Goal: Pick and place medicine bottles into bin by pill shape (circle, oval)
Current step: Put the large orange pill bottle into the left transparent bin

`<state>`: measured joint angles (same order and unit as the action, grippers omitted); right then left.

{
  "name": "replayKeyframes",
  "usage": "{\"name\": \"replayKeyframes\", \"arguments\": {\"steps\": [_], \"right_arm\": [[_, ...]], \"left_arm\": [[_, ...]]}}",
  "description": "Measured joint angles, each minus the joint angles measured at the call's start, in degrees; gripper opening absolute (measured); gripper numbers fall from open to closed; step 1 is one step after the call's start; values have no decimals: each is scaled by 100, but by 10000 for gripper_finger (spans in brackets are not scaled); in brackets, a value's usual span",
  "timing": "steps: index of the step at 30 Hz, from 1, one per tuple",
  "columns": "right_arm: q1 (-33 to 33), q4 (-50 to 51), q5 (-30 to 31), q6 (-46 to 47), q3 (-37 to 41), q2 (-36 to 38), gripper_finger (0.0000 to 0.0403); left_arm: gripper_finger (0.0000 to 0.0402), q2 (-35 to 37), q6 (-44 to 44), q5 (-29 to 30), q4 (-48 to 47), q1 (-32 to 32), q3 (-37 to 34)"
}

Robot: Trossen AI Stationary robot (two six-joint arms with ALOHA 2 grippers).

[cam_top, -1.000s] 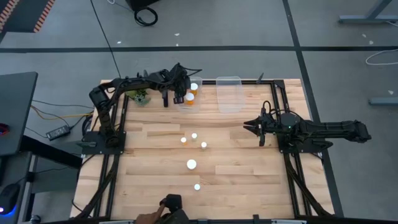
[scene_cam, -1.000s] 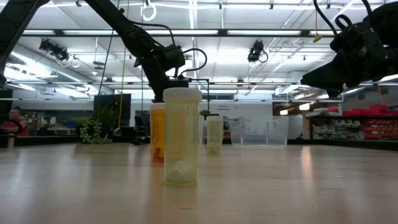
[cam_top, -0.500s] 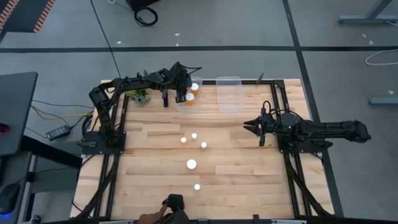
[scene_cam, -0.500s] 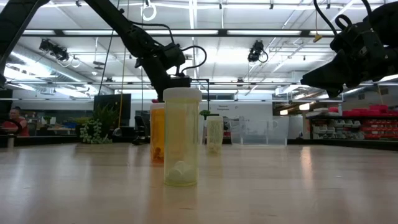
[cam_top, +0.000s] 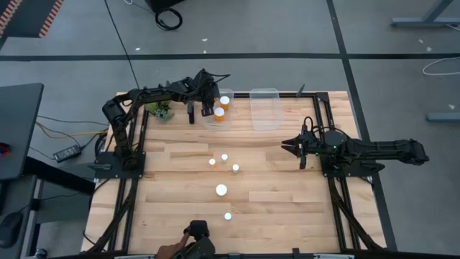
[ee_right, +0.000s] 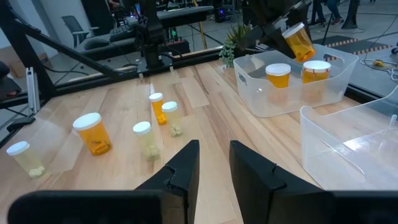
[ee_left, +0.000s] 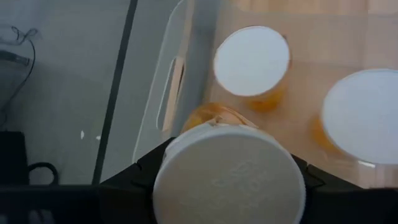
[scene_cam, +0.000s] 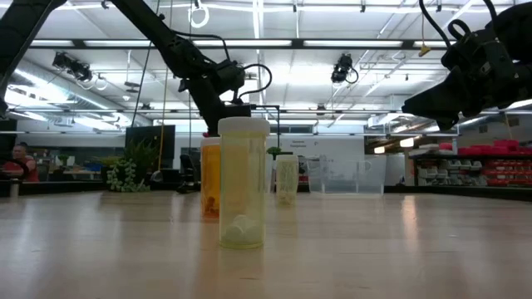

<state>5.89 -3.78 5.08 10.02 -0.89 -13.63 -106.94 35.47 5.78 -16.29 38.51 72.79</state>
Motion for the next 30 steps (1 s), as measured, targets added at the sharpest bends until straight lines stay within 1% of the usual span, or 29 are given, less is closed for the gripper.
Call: {"name": "replayKeyframes", "arguments": {"steps": [6, 21, 30], "right_arm": [[-2, 1, 0, 0, 0, 2, 95], [-1, 1, 2, 0, 0, 0, 95], [0, 1, 0, 0, 0, 2, 95]], "left_arm": [[207, 0, -333, -4, -25, 21, 0], [203, 0, -436, -2, -426, -108, 0], [204, 0, -339, -2, -151, -49, 0]]}}
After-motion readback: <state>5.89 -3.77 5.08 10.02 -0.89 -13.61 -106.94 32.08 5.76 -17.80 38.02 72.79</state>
